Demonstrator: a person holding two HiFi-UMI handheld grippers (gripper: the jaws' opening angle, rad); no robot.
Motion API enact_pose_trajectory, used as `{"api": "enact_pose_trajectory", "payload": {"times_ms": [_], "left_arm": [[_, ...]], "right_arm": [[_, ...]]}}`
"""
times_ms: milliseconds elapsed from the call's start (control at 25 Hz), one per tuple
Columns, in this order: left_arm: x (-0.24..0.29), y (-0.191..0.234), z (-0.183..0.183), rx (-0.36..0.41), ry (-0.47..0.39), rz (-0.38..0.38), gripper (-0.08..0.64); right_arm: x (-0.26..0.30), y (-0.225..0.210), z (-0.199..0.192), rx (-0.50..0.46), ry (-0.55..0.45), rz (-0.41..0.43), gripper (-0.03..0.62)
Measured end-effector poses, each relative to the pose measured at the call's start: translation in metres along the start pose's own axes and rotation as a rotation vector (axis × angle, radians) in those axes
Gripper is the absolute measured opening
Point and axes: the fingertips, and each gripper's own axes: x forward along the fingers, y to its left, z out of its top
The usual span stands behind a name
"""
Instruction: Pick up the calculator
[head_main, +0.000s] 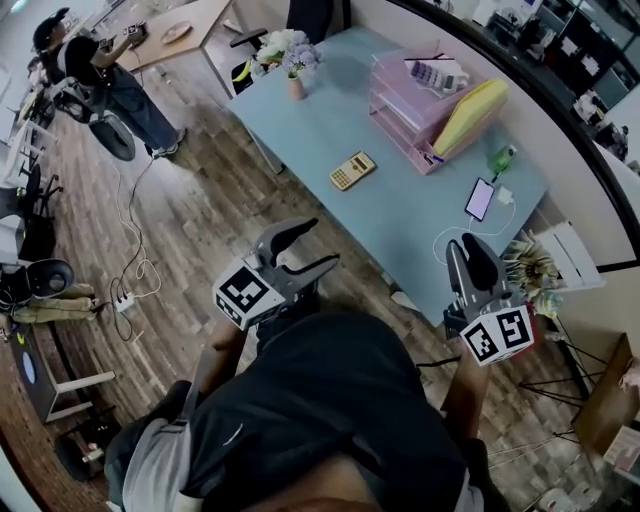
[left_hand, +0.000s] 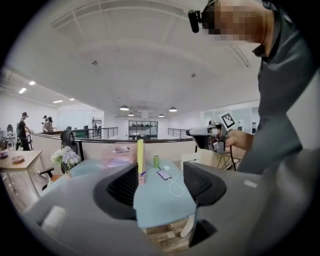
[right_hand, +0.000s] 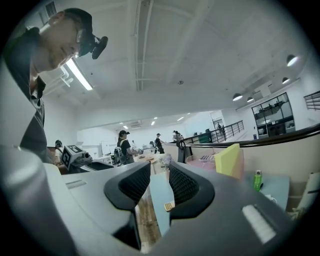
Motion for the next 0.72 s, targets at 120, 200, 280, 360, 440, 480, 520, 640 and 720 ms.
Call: {"api": "enact_pose_trajectory", "payload": {"times_ms": [120, 200, 280, 360, 440, 480, 520, 640, 720], "left_arm": [[0.0, 0.022, 0.001, 0.01, -0.017, -0.044, 0.304], [-0.001, 0.037, 0.005, 0.016, -0.037, -0.075, 0.304], [-0.003, 0.052, 0.005, 0.018, -0.05, -0.102, 0.304], [-0.006, 0.068, 0.001, 0.017, -0.051, -0.124, 0.304], [-0.008, 0.081, -0.003, 0.014, -0.052, -0.149, 0.304], [-0.009, 0.087, -0.005, 0.011, -0.053, -0.163, 0.304], [-0.01, 0.093, -0.008, 0.009, -0.054, -0.176, 0.304], [-0.008, 0.108, -0.017, 0.0, -0.052, -0.219, 0.304], [-0.006, 0.116, -0.021, -0.003, -0.05, -0.249, 0.304]], "right_arm": [[0.011, 0.012, 0.002, -0.007, -0.004, -0.043, 0.117], [0.018, 0.02, 0.003, -0.013, -0.003, -0.071, 0.117], [0.027, 0.027, 0.005, -0.023, -0.002, -0.103, 0.117], [0.036, 0.036, 0.008, -0.031, -0.008, -0.129, 0.117], [0.044, 0.046, 0.009, -0.039, -0.009, -0.152, 0.117], [0.048, 0.049, 0.009, -0.041, -0.007, -0.166, 0.117], [0.051, 0.052, 0.008, -0.042, -0.005, -0.182, 0.117], [0.056, 0.06, 0.006, -0.046, -0.003, -0.236, 0.117], [0.058, 0.065, 0.004, -0.046, -0.002, -0.27, 0.117]]}}
